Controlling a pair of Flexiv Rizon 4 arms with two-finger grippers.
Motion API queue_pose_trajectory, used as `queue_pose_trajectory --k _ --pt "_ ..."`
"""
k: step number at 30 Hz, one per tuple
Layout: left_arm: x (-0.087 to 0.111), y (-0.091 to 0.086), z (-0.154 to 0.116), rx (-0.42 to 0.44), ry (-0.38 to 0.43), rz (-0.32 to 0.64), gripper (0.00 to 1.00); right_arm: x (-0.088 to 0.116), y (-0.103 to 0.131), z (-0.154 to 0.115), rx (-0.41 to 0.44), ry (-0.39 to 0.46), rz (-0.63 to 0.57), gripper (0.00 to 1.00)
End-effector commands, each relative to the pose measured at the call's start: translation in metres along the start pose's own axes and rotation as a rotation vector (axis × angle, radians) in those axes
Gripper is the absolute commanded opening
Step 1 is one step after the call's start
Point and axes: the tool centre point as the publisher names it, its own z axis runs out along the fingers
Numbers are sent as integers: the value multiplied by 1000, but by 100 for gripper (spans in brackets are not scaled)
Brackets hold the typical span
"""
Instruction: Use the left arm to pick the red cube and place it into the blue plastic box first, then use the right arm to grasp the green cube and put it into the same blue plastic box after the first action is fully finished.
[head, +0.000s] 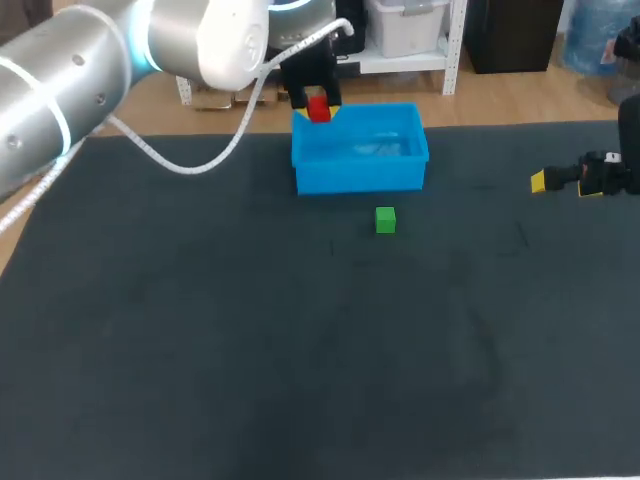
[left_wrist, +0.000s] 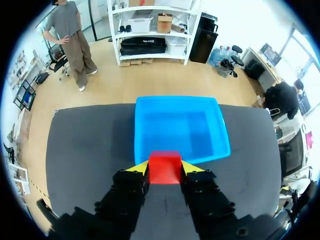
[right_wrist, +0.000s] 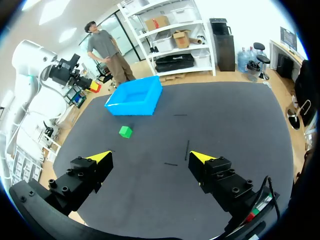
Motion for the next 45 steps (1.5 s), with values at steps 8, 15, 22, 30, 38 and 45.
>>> queue_pose_trajectory --k 8,15,22,30,38,45 --pt "-35 -11 19 -22 24 -2 0 0 0 -1 0 0 -1 100" --pt "-39 -11 33 -30 41 -12 0 0 0 -1 0 0 -1 100" --pt "-40 -8 49 -37 55 -24 0 0 0 -1 0 0 -1 100" --pt "-45 -9 61 -38 62 -33 0 0 0 -1 0 0 -1 100" --pt "-49 -10 73 -40 69 -32 0 0 0 -1 0 0 -1 100" --pt "-51 -10 84 -49 81 -32 0 0 0 -1 0 0 -1 100"
